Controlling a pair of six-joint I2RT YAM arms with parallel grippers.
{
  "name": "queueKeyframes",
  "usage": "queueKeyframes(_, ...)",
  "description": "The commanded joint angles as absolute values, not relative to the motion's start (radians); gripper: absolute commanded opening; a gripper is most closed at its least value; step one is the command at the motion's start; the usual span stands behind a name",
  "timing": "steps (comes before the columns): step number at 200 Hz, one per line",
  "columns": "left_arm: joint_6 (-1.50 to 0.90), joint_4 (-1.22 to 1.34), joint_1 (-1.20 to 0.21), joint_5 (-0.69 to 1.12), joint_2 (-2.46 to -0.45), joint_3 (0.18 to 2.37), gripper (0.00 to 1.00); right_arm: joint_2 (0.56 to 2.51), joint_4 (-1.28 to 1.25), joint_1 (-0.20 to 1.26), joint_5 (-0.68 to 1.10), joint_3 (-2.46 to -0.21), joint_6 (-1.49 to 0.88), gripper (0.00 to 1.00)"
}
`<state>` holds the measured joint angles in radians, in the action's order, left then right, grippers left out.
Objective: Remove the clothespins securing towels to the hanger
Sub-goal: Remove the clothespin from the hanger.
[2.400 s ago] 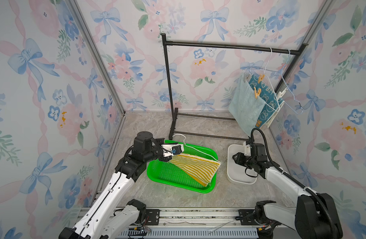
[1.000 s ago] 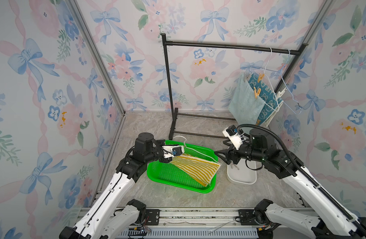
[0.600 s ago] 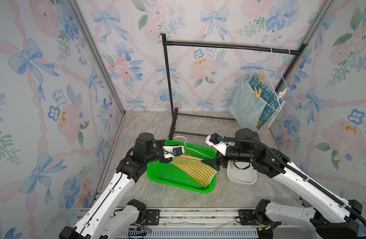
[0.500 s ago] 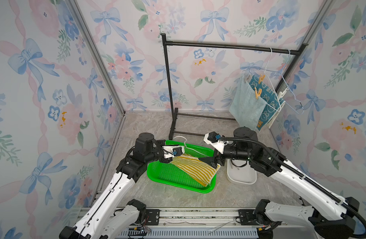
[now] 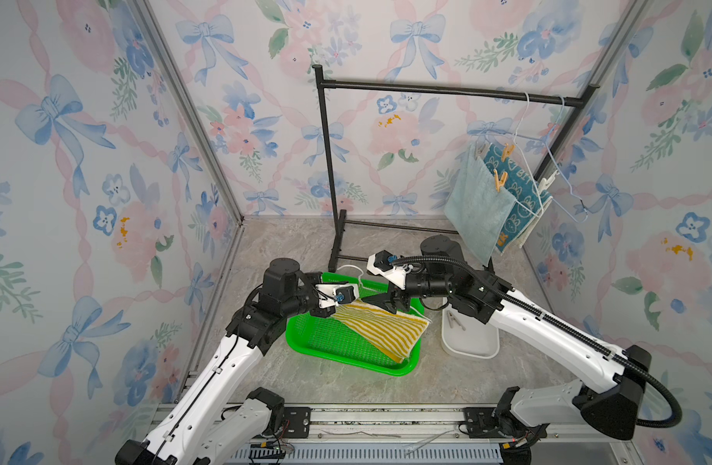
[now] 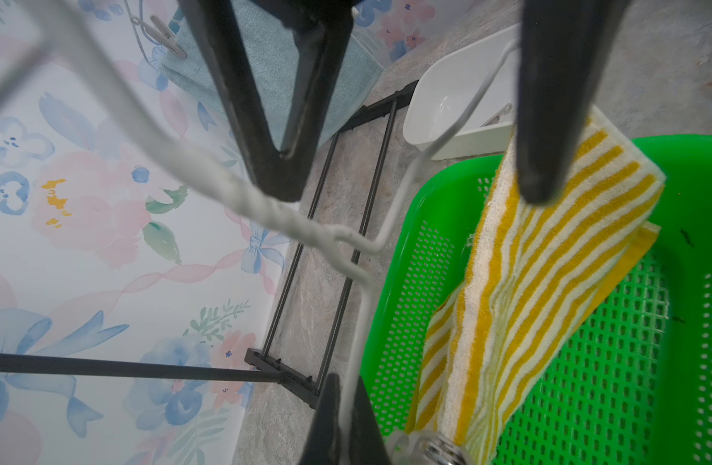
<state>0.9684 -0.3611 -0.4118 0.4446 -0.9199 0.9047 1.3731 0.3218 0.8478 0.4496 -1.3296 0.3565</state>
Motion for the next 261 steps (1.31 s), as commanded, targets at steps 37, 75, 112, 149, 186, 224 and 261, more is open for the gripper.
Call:
queueKeyframes(37, 0.967, -0.329, -0.419, 0.484, -0.917, 0.89, 0.0, 1.443, 0.276, 0.867, 0.511, -1.393, 0.359, 0.45)
queueKeyframes(75, 0.968, -0.328, -0.419, 0.482, -0.916, 0.89, 0.0, 1.457, 0.283, 0.868, 0.492, -1.388, 0.361, 0.33)
queueKeyframes(112, 0.968, -0.328, -0.419, 0.485, -0.913, 0.89, 0.0, 1.453, 0.293, 0.868, 0.467, -1.378, 0.376, 0.25)
queueKeyframes(149, 0.965, -0.328, -0.42, 0.489, -0.911, 0.893, 0.0, 1.444, 0.316, 0.87, 0.446, -1.377, 0.4, 0.18)
queueKeyframes(186, 0.961, -0.328, -0.419, 0.489, -0.911, 0.894, 0.0, 1.439, 0.325, 0.874, 0.429, -1.38, 0.418, 0.06)
queueKeyframes(224, 0.944, -0.328, -0.419, 0.477, -0.909, 0.901, 0.15, 1.43, 0.34, 0.877, 0.412, -1.385, 0.445, 0.0)
queueKeyframes(261, 0.886, -0.33, -0.417, 0.444, -0.89, 0.911, 0.53, 1.404, 0.333, 0.88, 0.383, -1.372, 0.466, 0.0)
